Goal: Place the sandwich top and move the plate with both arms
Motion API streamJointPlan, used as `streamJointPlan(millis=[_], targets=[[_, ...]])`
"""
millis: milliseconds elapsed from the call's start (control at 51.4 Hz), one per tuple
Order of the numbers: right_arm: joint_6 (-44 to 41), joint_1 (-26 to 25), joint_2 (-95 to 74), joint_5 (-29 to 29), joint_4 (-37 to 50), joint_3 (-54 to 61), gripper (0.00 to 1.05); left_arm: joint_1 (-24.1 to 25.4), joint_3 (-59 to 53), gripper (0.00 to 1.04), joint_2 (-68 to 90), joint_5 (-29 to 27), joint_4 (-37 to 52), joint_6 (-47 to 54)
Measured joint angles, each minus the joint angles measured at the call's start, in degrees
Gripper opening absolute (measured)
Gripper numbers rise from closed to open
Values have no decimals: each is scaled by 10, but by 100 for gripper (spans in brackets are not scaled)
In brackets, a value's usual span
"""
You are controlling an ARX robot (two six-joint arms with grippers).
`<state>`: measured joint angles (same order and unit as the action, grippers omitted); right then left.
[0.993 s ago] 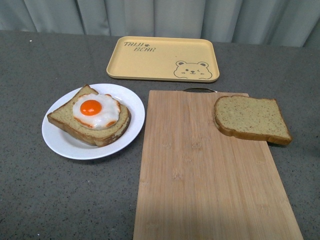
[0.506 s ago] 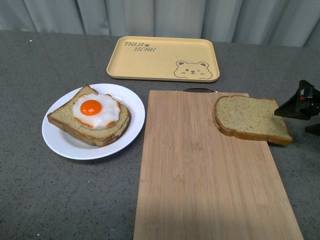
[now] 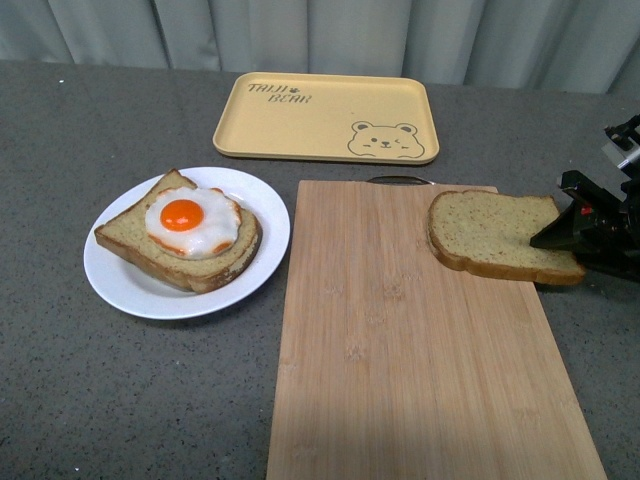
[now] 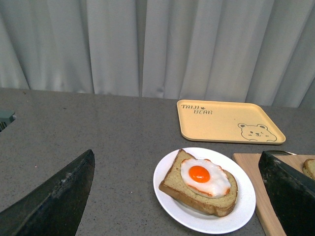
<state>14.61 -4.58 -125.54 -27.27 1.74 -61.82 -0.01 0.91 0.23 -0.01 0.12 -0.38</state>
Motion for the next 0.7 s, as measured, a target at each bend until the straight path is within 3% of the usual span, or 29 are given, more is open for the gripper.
streamJointPlan(millis=[136,312,565,701], targets=[[26,-8,54,-36,24,26,3,0,0,98,0,0,0,0],[120,11,149,-134,105,61,2,0,0,98,0,0,0,0],[248,140,115,-116,209,37,2,0,0,98,0,0,0,0],[345,249,34,-73,258,-22,2,0,0,98,0,0,0,0]])
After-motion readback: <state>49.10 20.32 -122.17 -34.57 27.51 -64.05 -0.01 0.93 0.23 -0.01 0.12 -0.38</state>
